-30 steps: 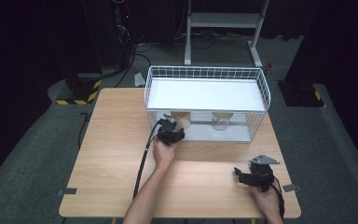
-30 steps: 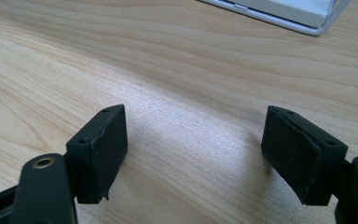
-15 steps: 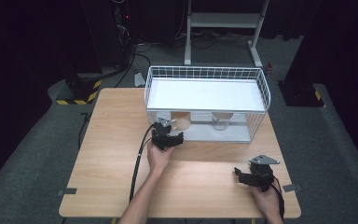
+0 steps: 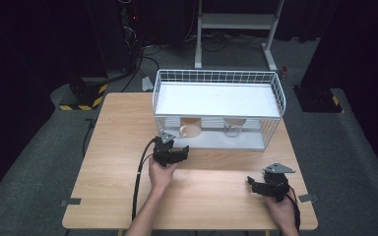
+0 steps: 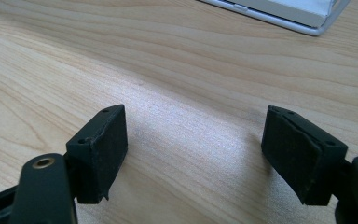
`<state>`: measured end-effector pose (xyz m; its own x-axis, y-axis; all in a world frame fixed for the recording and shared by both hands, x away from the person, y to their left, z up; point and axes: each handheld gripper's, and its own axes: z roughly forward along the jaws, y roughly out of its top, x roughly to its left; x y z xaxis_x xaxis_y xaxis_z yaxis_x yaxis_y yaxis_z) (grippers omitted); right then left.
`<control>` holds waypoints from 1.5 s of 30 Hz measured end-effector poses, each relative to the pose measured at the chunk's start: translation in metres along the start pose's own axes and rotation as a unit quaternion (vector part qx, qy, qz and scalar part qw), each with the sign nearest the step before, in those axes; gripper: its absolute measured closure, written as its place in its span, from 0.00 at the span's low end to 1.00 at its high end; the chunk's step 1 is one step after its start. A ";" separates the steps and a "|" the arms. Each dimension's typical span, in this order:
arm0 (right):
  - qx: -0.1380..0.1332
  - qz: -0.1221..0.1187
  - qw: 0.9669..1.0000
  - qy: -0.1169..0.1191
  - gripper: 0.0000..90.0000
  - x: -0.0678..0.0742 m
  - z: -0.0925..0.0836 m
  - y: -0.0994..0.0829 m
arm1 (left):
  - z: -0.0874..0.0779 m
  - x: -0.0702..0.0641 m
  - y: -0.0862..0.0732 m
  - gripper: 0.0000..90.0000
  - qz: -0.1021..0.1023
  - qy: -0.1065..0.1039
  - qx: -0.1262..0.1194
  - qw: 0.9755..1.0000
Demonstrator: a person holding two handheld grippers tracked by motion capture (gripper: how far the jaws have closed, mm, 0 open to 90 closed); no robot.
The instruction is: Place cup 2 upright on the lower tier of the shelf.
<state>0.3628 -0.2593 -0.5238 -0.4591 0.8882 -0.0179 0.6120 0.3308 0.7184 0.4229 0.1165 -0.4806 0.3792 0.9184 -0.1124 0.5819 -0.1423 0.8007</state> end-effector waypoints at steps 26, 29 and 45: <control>0.000 0.001 1.000 0.000 0.25 0.000 0.000 0.000 | -0.028 -0.003 -0.030 0.30 0.004 -0.003 -0.001 1.000; 0.000 0.001 1.000 0.000 0.25 0.000 0.000 0.000 | -0.030 -0.003 -0.034 0.30 0.004 -0.004 -0.002 1.000; 0.000 0.001 1.000 0.000 0.25 0.000 0.000 0.000 | -0.042 -0.004 -0.056 0.30 0.006 -0.004 0.007 1.000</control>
<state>0.3627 -0.2592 -0.5238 -0.4576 0.8890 -0.0162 0.6136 0.3289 0.7178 0.3585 0.1363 -0.5001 0.3918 0.9138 -0.1071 0.5874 -0.1589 0.7936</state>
